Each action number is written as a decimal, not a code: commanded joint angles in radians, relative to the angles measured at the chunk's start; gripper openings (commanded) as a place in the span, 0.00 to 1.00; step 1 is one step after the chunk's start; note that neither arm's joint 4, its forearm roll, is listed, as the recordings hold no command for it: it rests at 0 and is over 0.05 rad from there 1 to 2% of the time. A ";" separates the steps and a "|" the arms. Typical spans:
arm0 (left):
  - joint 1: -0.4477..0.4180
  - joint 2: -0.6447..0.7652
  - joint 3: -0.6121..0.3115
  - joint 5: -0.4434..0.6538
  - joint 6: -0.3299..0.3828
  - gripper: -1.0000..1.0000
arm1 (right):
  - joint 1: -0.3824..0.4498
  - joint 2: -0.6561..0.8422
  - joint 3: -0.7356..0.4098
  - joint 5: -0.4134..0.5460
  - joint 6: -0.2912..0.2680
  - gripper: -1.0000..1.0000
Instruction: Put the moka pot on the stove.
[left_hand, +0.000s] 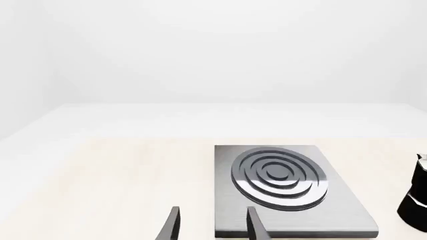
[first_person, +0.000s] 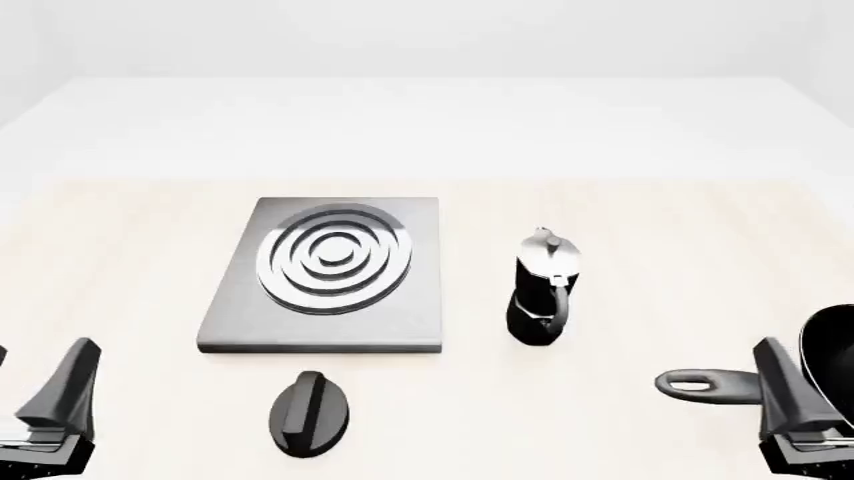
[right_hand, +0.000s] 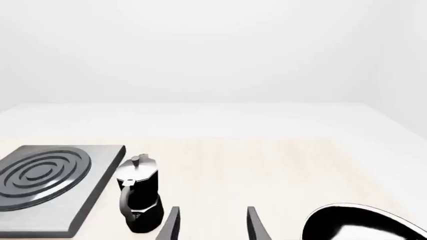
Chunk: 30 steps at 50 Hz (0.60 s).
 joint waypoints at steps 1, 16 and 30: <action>0.000 0.000 0.000 0.000 0.000 1.00 | -0.002 0.010 -0.002 -0.004 0.008 1.00; 0.000 0.000 0.000 0.000 0.000 1.00 | 0.012 -0.001 -0.120 0.098 -0.013 1.00; 0.000 0.000 0.000 0.000 0.000 1.00 | 0.123 0.109 -0.241 0.163 -0.077 1.00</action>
